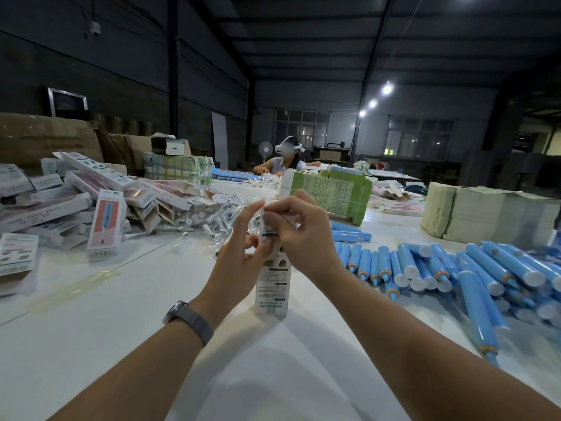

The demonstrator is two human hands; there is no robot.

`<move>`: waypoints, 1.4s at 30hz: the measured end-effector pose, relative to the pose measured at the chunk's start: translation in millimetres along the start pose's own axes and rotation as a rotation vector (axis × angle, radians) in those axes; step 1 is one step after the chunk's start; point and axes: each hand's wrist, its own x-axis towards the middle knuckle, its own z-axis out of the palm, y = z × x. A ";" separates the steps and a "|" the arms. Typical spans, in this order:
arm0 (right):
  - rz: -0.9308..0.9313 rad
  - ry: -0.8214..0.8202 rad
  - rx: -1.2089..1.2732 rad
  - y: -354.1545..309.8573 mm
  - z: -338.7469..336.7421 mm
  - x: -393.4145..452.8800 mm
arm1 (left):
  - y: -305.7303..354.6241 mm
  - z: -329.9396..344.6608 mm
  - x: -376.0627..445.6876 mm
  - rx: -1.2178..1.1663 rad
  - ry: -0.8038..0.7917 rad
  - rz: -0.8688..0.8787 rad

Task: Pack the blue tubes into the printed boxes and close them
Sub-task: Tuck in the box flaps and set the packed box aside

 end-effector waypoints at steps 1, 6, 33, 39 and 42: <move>0.015 -0.008 0.018 0.0 -1.1 1.1 | -0.5 -0.3 -0.1 0.004 -0.004 0.002; 0.046 -0.044 0.074 2.7 -2.7 -4.4 | -0.4 0.7 -1.2 -0.007 -0.023 0.002; 0.031 -0.064 -0.051 -0.7 1.0 1.2 | -5.1 1.7 0.3 -0.057 -0.013 0.048; -0.026 0.004 -0.079 2.8 3.5 1.6 | -4.5 1.6 -0.3 -0.057 -0.006 0.025; -0.045 -0.027 -0.122 3.8 1.0 6.5 | -3.9 1.6 0.6 -0.045 -0.002 0.028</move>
